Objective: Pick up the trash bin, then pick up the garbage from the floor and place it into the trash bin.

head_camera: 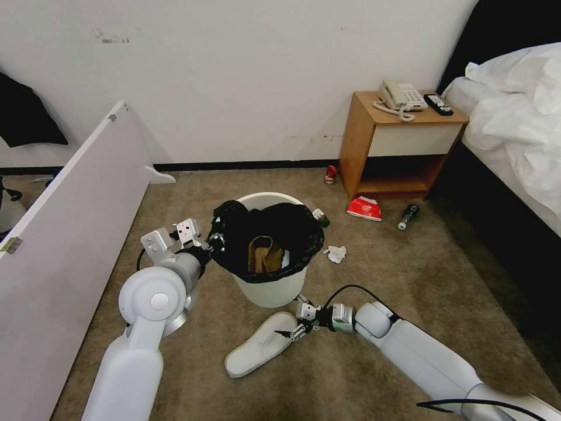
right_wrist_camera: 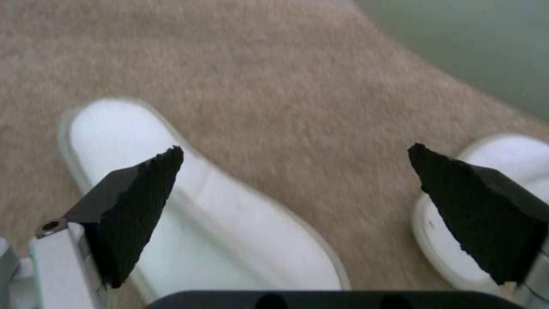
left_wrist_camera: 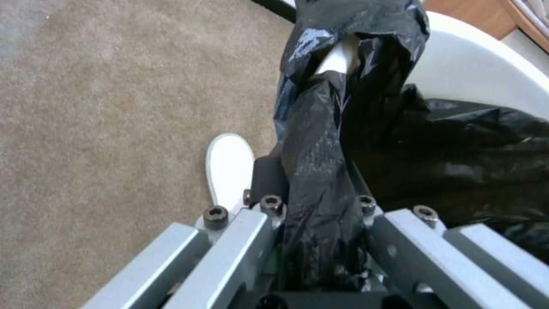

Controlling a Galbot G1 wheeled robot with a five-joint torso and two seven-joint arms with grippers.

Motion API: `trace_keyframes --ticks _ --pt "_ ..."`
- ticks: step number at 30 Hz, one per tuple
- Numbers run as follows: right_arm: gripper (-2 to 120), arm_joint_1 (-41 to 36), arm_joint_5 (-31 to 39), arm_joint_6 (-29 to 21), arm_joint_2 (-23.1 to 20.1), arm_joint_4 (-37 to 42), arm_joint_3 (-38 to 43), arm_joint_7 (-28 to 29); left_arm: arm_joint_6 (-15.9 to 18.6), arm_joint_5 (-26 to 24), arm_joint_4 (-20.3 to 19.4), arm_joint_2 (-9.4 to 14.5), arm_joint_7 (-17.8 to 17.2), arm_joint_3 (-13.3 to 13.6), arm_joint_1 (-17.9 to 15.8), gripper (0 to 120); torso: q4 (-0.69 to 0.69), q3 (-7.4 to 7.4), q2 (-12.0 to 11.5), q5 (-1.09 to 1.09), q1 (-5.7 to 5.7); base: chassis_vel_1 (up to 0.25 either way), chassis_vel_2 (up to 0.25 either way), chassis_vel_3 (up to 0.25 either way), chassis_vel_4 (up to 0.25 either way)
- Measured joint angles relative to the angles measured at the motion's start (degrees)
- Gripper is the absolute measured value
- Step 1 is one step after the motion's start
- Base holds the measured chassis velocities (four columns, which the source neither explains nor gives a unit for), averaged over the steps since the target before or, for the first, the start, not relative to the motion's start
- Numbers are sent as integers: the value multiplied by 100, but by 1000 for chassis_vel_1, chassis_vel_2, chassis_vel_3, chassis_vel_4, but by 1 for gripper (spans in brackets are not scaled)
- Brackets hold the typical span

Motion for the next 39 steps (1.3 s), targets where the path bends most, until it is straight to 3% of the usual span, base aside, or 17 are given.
trace_keyframes --ticks 14,39 --pt "100 -85 -154 107 267 -258 -38 12 1 37 -25 3 -19 -11 36 4 1 0 0 -1 0 0 0 0 0" --pt "100 -331 -309 315 264 -697 38 -164 1 59 14 -26 -17 -7 28 4 -1 0 0 -1 0 0 0 0 0"
